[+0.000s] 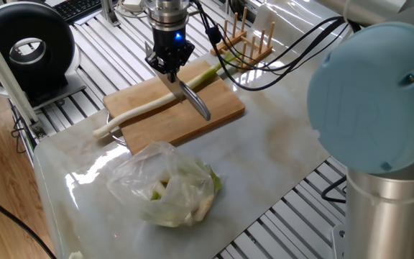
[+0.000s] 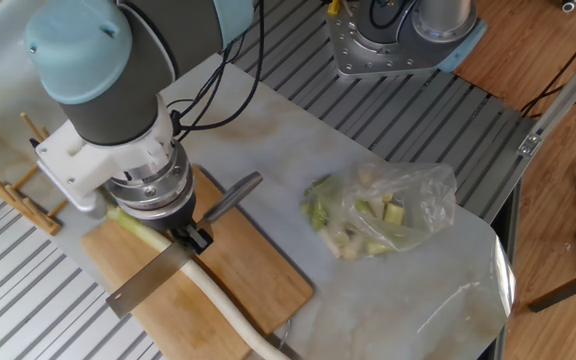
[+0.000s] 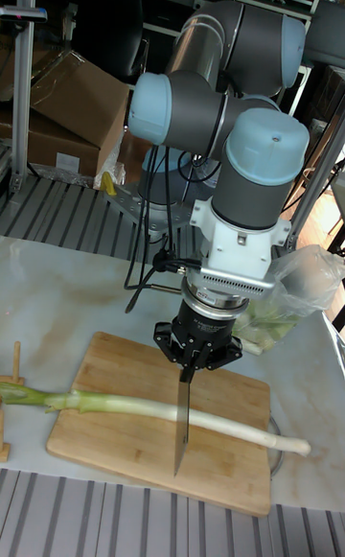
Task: Chop the scallions
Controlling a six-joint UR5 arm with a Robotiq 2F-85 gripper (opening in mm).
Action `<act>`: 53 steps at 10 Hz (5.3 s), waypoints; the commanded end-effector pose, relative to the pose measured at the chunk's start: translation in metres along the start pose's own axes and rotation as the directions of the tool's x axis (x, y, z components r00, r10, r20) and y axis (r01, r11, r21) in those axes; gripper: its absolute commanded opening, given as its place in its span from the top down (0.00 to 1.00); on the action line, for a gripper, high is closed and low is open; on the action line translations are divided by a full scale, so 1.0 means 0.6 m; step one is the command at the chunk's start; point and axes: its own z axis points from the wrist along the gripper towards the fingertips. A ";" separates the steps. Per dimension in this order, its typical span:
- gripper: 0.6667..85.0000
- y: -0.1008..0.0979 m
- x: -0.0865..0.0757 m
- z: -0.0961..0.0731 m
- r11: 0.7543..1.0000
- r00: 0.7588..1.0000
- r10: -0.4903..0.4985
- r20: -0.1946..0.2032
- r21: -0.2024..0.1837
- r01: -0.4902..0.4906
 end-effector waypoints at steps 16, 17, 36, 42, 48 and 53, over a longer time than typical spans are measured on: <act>0.99 -0.003 -0.027 0.003 1.000 1.000 -0.010 0.001 -0.014 0.010; 0.99 -0.004 -0.024 0.004 1.000 1.000 -0.010 -0.002 -0.009 0.010; 0.99 0.020 -0.023 -0.003 0.998 1.000 -0.014 0.019 -0.055 0.015; 0.99 0.019 -0.020 0.006 0.999 1.000 -0.019 0.017 -0.049 0.020; 0.99 0.004 -0.003 -0.047 0.999 0.999 -0.033 0.025 -0.020 0.033; 0.99 -0.004 0.020 -0.100 0.999 0.997 -0.051 0.058 -0.016 0.052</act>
